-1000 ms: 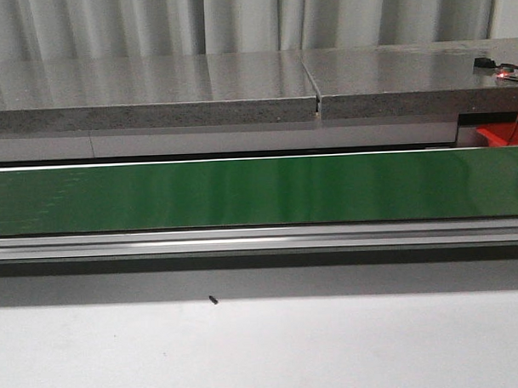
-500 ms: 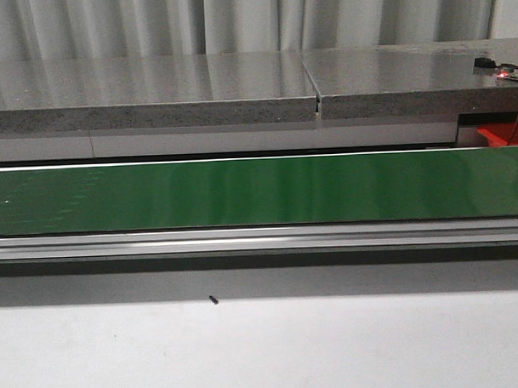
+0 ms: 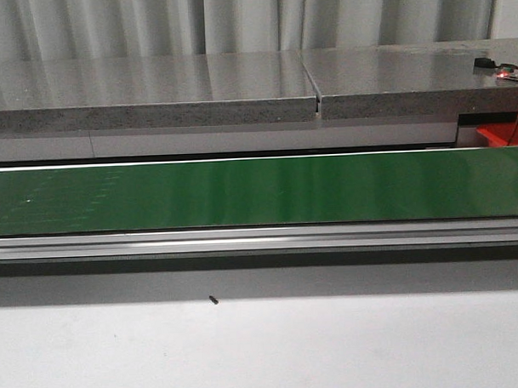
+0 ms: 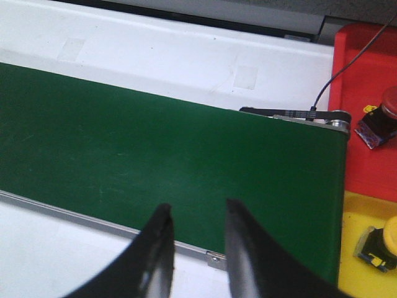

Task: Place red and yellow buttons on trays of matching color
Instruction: 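Lift the right gripper away from the yellow tray, then move the left gripper over the remaining red and yellow buttons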

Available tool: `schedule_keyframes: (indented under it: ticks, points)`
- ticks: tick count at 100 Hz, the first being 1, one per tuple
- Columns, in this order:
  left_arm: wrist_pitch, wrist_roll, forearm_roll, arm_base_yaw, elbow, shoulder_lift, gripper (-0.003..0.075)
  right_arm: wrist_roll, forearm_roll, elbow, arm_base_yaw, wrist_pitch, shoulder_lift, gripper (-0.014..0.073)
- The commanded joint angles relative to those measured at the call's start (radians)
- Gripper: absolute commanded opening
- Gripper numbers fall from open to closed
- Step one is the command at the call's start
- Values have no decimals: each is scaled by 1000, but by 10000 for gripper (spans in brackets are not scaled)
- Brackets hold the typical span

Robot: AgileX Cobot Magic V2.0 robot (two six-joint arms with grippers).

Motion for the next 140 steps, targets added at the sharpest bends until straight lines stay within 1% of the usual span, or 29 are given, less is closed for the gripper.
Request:
schedule_keyframes:
  ticks: [1, 4, 8, 12, 92, 97, 102, 106, 107, 109, 114, 121, 124, 128, 140]
  points:
    - [-71, 1, -14, -5, -26, 3, -20, -12, 21, -8, 2, -73, -40, 45]
    - [-71, 1, -14, -5, -26, 3, -20, -12, 21, -8, 2, -71, -43, -17]
    - [-71, 1, -14, -5, -26, 3, -20, -12, 21, -8, 2, -69, -43, -74]
    - [-71, 1, -14, -5, -26, 3, -20, -12, 21, -8, 2, -69, -43, -63]
    - [-76, 1, -23, -5, -26, 5, -13, -12, 25, -8, 2, -66, -40, -68]
    - [-66, 1, -23, -5, -26, 6, 28, -12, 25, -8, 2, -66, -40, -68]
    - [-51, 1, -23, -5, -26, 6, 111, -12, 25, -8, 2, -66, -40, -68]
    - [-40, 1, -23, -5, -26, 6, 204, -12, 25, -8, 2, -66, -40, -68]
    - [-38, 1, -23, -5, -26, 6, 237, -12, 25, -8, 2, -66, -40, -68]
    - [-36, 1, -23, -5, -26, 6, 272, -12, 25, -8, 2, -66, -40, -68]
    - [-31, 1, -23, -5, -26, 6, 409, -12, 25, -8, 2, -66, -40, -68]
    - [-38, 1, -23, -5, -26, 6, 540, -12, 25, -8, 2, -66, -40, -68]
    - [-47, 1, -23, -5, -26, 6, 571, -12, 25, -8, 2, -66, -40, -68]
    - [-53, 1, -30, -5, -26, 6, 594, -12, 25, -8, 2, -65, -40, -68]
    - [-55, 1, -88, -5, -26, 6, 575, -12, 25, -8, 2, -65, -40, -68]
